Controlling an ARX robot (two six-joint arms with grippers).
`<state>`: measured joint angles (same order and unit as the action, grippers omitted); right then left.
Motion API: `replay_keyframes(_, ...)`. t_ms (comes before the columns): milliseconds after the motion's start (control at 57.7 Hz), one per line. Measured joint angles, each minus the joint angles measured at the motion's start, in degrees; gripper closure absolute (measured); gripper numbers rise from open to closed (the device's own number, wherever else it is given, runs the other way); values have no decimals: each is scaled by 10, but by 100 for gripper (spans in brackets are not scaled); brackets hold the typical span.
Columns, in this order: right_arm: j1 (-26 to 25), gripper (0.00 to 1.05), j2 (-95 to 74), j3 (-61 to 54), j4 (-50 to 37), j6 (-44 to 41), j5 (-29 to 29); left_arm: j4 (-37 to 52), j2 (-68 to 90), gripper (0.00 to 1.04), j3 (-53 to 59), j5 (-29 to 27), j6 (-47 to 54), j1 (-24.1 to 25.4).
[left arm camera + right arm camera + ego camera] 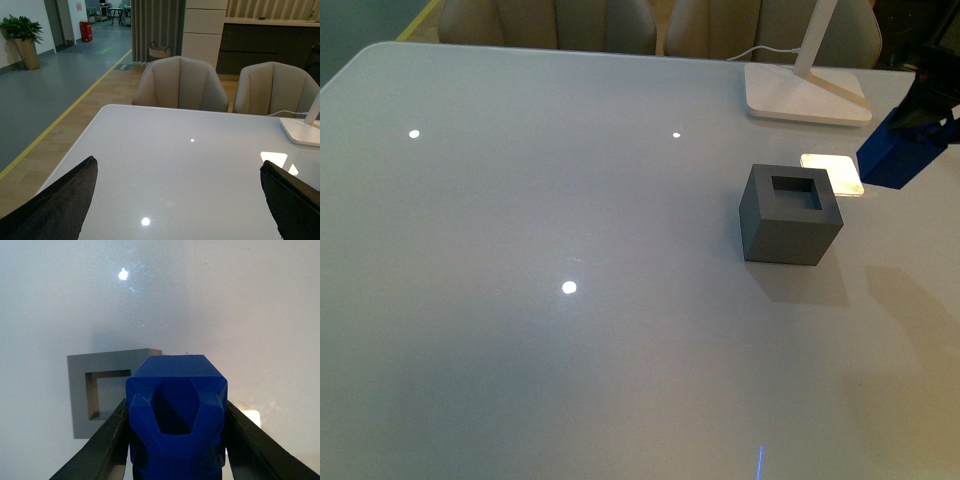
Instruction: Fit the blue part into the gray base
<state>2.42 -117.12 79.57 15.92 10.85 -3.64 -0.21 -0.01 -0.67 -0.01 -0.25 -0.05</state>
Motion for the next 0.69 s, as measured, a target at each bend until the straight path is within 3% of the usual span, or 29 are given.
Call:
replay_keyframes(416,61,60,-48,48,22,55,11,0,0,7,0,0,0,0)
replay_keyframes(694,66,60,-54,50,25,64,11,0,0,7,0,0,0,0)
